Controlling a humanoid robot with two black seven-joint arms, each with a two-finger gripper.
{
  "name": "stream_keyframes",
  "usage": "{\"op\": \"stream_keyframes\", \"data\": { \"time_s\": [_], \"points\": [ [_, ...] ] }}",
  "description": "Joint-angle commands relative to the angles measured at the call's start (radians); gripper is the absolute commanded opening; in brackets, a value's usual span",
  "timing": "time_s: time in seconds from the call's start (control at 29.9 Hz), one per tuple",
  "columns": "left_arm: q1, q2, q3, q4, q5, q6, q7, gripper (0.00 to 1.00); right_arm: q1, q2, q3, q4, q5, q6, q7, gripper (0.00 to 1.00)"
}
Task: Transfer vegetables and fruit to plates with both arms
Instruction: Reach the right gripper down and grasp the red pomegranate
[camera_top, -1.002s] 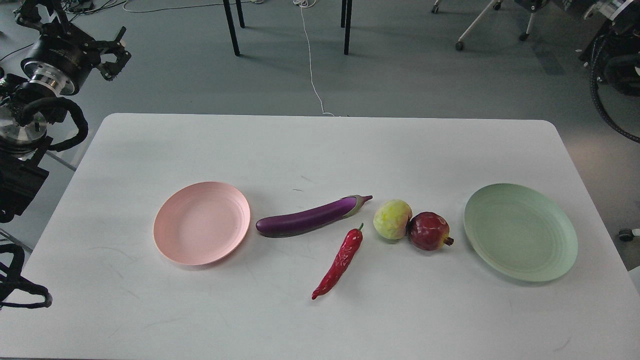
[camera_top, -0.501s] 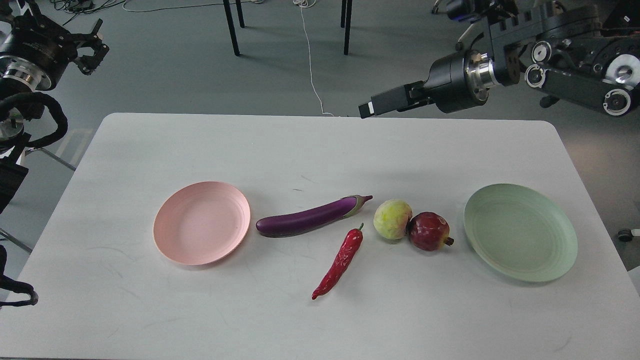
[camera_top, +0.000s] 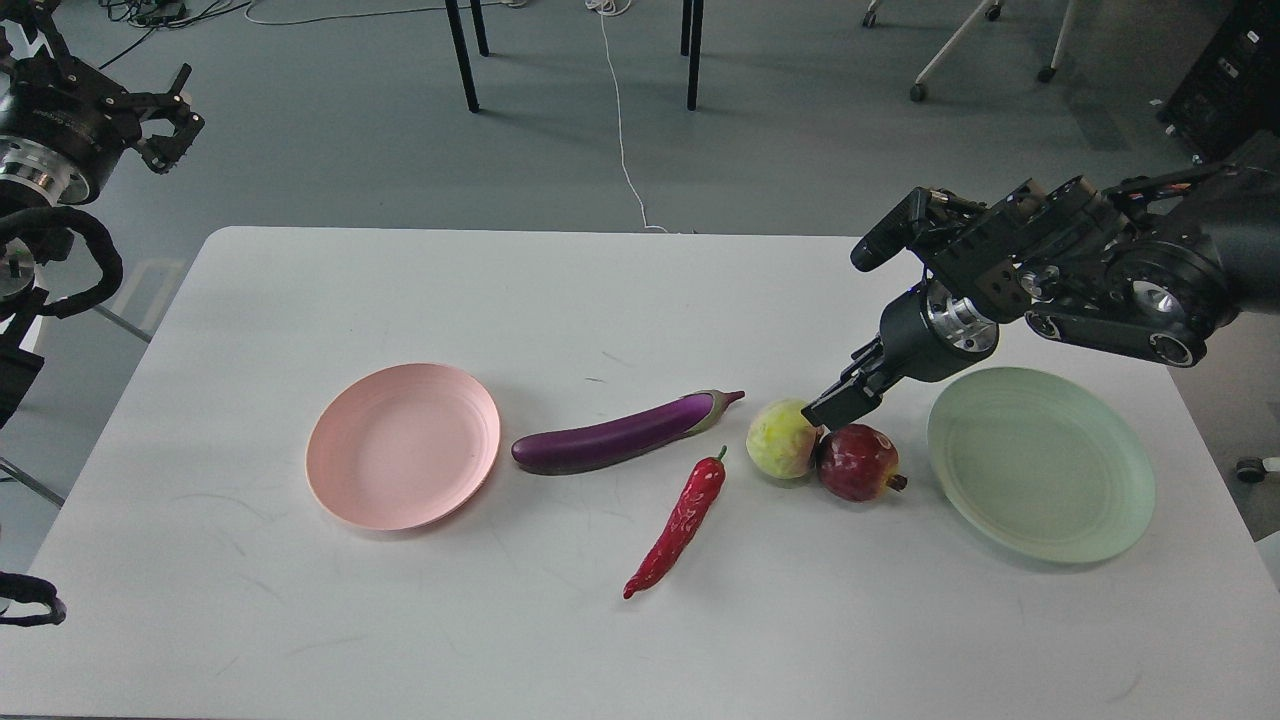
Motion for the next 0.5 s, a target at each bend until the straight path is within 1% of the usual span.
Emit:
{"op": "stream_keyframes", "data": {
  "time_s": [0.0,0.17,0.3,0.47],
  "points": [
    [0.000,-0.001,0.000,0.000,0.000,0.000,0.000,0.98,-0.026,-0.004,-0.001,0.002,-0.005,0.000,0.000,0.98],
    [0.004,-0.001,0.002,0.000,0.000,0.000,0.000,0.98,-0.042,-0.017,-0.010,0.014,-0.026,-0.003,0.000,0.98],
    [0.007,-0.001,0.002,0.000,0.000,0.000,0.000,0.98,-0.076,-0.012,-0.015,0.006,-0.069,-0.038,0.000,0.98],
    [0.013,0.000,0.000,0.000,0.000,0.000,0.000,0.98,-0.114,-0.008,-0.015,-0.011,-0.075,-0.043,0.000,0.97]
  ]
}}
